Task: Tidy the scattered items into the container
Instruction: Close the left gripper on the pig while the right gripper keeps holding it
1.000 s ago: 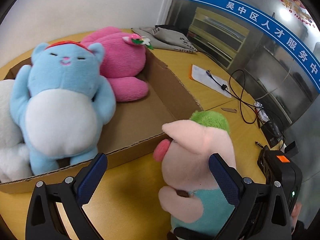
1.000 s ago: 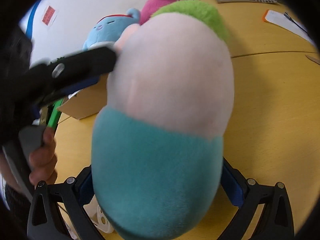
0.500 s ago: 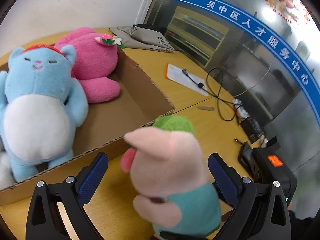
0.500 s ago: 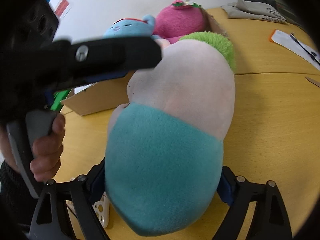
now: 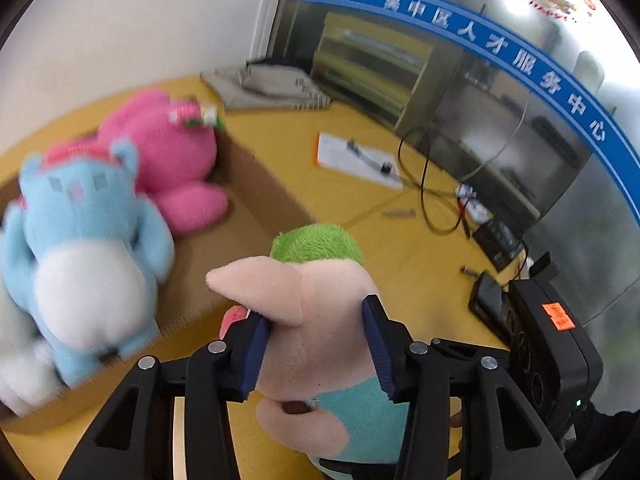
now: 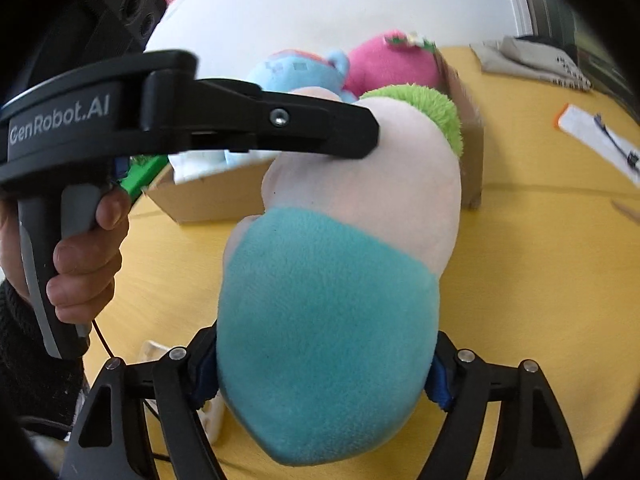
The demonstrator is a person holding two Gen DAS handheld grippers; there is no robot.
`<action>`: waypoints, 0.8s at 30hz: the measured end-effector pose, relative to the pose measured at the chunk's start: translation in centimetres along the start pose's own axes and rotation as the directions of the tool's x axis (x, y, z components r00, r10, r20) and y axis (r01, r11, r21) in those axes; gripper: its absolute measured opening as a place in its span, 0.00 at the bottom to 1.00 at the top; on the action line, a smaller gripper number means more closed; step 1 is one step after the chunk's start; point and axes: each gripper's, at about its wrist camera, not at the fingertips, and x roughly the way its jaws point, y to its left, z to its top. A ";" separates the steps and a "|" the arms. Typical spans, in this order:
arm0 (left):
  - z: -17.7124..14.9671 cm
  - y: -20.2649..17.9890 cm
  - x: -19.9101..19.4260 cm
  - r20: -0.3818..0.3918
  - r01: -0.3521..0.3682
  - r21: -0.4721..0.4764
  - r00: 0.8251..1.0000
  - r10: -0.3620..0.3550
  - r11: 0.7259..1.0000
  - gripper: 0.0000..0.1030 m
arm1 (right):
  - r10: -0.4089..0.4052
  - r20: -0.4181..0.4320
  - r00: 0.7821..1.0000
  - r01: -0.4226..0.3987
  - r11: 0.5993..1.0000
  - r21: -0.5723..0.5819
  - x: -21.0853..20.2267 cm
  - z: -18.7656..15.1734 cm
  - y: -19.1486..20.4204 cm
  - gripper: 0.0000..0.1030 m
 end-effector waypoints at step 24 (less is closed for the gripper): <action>11.0 11.4 12.6 -0.127 -0.092 -0.043 0.988 0.086 0.995 0.56 | -0.004 -0.017 1.000 0.006 0.993 0.116 5.2 16.3 -7.5 0.84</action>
